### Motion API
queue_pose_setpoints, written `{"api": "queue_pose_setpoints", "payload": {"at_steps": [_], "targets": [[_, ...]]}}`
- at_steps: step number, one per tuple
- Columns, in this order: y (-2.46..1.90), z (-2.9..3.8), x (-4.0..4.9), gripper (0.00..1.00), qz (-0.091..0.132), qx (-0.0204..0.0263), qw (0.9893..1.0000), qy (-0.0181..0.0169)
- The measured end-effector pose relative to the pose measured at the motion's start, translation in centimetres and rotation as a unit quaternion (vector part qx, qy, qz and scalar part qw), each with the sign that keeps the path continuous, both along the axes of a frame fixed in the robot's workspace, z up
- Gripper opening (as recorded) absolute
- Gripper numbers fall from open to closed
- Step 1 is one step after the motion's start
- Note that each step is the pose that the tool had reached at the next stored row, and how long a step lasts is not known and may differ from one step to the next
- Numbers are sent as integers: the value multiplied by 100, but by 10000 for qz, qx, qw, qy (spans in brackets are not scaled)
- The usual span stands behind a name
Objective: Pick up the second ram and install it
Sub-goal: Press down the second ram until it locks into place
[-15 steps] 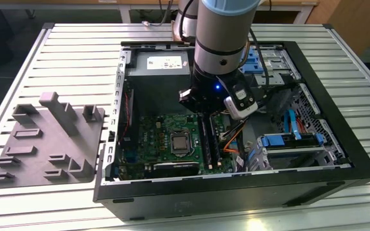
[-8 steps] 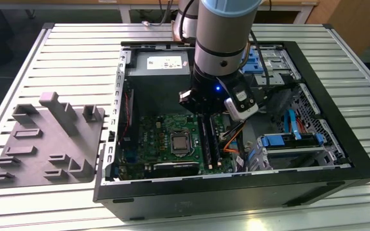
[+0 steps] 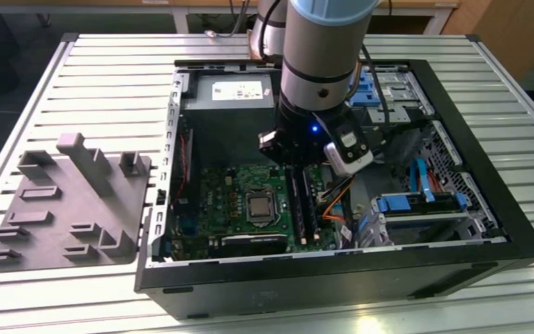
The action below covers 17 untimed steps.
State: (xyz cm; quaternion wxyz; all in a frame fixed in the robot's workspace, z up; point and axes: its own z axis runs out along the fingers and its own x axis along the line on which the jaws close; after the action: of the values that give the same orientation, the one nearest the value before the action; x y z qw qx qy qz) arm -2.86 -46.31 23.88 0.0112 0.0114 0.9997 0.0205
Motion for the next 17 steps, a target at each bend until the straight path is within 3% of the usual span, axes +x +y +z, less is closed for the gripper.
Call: {"api": "queue_pose_setpoints", "payload": {"at_steps": [17], "targets": [[-48,0,0,11,0,0,10000,0]]}}
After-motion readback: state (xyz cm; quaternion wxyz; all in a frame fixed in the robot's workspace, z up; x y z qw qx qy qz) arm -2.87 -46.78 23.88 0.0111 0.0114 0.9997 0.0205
